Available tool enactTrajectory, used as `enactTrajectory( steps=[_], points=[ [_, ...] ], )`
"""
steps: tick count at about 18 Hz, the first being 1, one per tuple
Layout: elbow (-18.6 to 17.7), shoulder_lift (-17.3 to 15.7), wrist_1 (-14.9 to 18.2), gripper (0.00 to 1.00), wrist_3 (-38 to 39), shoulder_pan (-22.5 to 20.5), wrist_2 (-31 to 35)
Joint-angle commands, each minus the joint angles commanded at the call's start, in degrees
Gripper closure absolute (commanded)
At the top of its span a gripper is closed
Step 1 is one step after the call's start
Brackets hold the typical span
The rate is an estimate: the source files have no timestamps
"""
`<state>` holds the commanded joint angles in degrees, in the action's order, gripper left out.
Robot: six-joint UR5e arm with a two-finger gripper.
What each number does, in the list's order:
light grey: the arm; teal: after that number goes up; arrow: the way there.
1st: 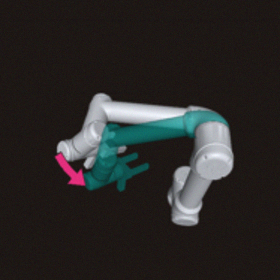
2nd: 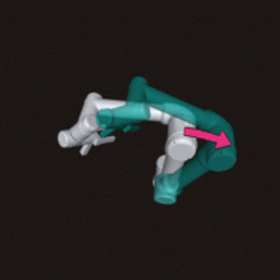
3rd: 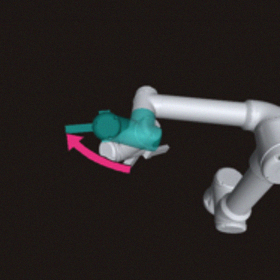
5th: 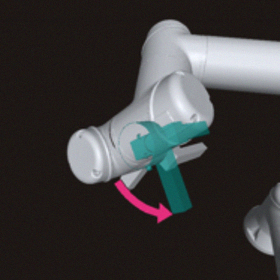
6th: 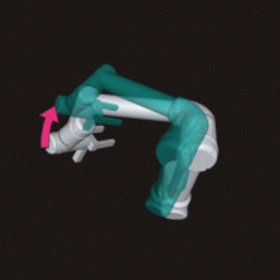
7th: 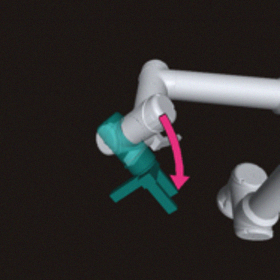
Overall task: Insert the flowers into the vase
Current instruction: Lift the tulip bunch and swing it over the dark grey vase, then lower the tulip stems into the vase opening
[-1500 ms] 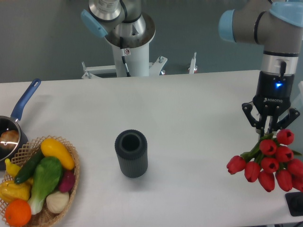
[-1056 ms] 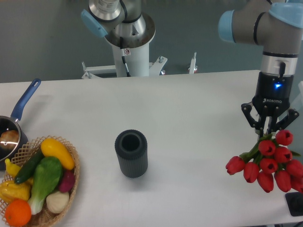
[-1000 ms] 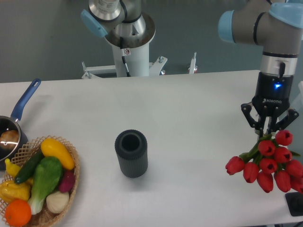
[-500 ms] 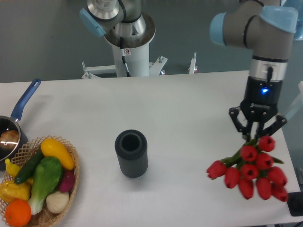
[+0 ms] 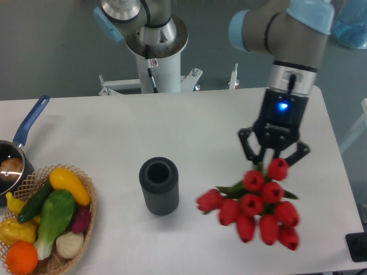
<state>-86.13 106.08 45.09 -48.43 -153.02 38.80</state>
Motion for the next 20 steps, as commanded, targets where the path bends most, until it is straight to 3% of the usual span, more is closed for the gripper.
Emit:
enactTrajectory(
  steps=[2,5,9,20],
  points=[
    [-0.7,-0.3,0.0,0.84,0.2,0.1,-7.7],
    [-3.7,-3.1,-0.2,0.84,-0.4,0.4,-11.0],
    [-7.1,-3.8,-0.5,0.84,-3.7,1.1,-17.3],
    [-16.1,-8.5,-0.8,0.84,-6.9,2.8,-18.0]
  ],
)
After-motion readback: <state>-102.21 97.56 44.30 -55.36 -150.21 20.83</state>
